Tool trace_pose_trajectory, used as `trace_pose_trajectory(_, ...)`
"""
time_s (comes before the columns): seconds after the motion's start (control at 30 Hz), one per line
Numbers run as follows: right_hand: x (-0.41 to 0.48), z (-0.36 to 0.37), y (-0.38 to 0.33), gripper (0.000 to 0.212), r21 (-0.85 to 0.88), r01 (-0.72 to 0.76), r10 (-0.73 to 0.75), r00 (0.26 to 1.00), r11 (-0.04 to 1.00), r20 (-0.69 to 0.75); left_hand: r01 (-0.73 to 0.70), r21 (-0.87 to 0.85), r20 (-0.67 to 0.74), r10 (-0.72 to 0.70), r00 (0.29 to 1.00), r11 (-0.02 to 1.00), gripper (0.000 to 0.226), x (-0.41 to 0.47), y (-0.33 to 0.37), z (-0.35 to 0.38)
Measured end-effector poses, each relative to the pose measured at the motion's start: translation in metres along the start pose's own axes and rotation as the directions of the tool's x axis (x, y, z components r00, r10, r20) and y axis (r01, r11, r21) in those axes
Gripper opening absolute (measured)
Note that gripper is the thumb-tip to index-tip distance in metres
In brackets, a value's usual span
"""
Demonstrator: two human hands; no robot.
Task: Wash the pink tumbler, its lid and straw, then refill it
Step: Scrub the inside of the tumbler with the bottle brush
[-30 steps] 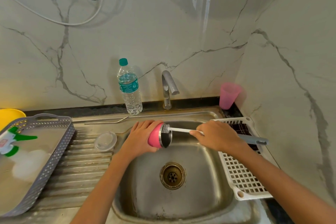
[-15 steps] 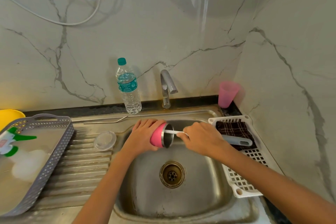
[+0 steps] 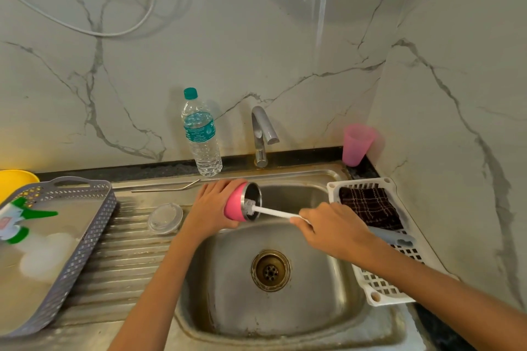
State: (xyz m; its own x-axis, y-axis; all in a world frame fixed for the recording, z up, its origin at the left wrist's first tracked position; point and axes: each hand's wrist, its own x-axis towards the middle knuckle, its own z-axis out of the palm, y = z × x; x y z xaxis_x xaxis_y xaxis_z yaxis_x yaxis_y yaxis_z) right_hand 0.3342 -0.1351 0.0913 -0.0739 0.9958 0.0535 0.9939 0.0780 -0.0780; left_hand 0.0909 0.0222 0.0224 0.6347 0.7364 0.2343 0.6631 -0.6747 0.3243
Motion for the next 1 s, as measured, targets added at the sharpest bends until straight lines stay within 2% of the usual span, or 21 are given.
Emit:
trace_pose_trajectory(0.1,0.003,0.005,0.015,0.049,-0.015,-0.058,0.059,0.997,0.998,0.053,-0.014,0.033,0.011,0.013,1.0,0.999,0.098,0.0,0.006,0.001)
trace_pose_trajectory(0.23,0.017,-0.004,0.008,0.045,-0.083,-0.026,0.022,0.999,0.996,-0.043,-0.01,-0.006,0.112,0.011,0.994,1.0,0.1,0.003,0.015,0.014)
trace_pose_trajectory(0.37,0.003,-0.001,0.003,0.046,-0.037,0.011,-0.012,1.0,0.999,-0.003,0.018,0.055,0.066,-0.021,0.998,0.998,0.1,0.004,-0.003,0.009)
trace_pose_trajectory(0.47,0.01,0.009,0.017,0.05,-0.035,-0.039,0.041,0.998,0.999,0.052,0.007,0.06,0.035,-0.009,0.999,0.998,0.099,0.006,0.001,0.006)
trace_pose_trajectory(0.53,0.019,0.009,0.017,0.05,-0.069,-0.043,0.045,0.999,0.997,0.028,-0.01,0.082,0.021,0.008,1.0,0.997,0.099,0.008,0.007,0.008)
trace_pose_trajectory(0.67,0.023,-0.002,0.005,0.045,-0.045,-0.004,0.001,0.997,0.999,-0.08,0.041,0.007,0.051,-0.041,0.998,0.999,0.101,0.008,0.002,0.008)
trace_pose_trajectory(0.83,0.012,0.007,0.017,0.047,0.001,-0.016,0.016,1.0,1.0,0.019,0.07,-0.014,0.015,-0.07,0.997,0.997,0.102,0.003,-0.006,-0.001)
trace_pose_trajectory(0.9,0.02,0.008,0.028,0.047,-0.033,-0.038,0.038,0.999,0.999,-0.013,0.061,0.001,0.048,-0.061,0.997,0.998,0.101,0.003,0.0,0.002)
trace_pose_trajectory(1.0,0.027,0.007,0.02,0.046,-0.082,0.007,-0.013,0.997,0.997,-0.078,0.085,-0.035,0.089,-0.081,0.993,0.996,0.101,0.003,0.003,0.009)
